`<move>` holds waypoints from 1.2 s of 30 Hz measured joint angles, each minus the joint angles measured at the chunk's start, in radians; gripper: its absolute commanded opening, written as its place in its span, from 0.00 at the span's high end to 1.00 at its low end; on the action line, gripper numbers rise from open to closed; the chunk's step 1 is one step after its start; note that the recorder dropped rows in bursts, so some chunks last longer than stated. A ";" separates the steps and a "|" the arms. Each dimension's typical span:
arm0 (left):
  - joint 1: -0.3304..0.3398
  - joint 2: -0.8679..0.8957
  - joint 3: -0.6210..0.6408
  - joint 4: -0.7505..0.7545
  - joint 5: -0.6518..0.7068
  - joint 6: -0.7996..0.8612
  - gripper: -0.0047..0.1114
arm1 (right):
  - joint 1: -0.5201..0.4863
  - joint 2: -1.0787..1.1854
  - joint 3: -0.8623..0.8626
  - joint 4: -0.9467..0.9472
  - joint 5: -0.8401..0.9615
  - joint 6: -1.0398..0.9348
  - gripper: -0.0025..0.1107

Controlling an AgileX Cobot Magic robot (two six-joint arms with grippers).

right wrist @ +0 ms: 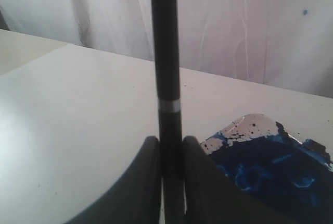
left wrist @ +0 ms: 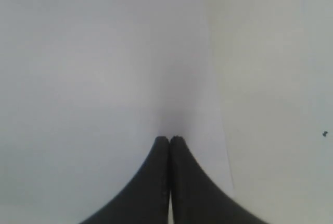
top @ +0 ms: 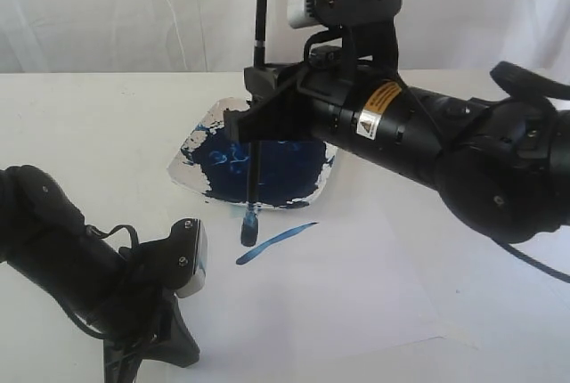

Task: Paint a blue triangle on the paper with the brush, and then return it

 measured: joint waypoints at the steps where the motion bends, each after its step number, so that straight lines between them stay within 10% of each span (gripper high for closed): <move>1: 0.000 0.000 0.000 0.000 0.000 0.000 0.96 | 0.000 0.007 0.000 0.018 0.000 -0.013 0.98; 36: 0.000 0.000 0.000 0.000 0.000 -0.003 0.96 | 0.001 0.083 0.002 0.046 -0.011 0.035 0.98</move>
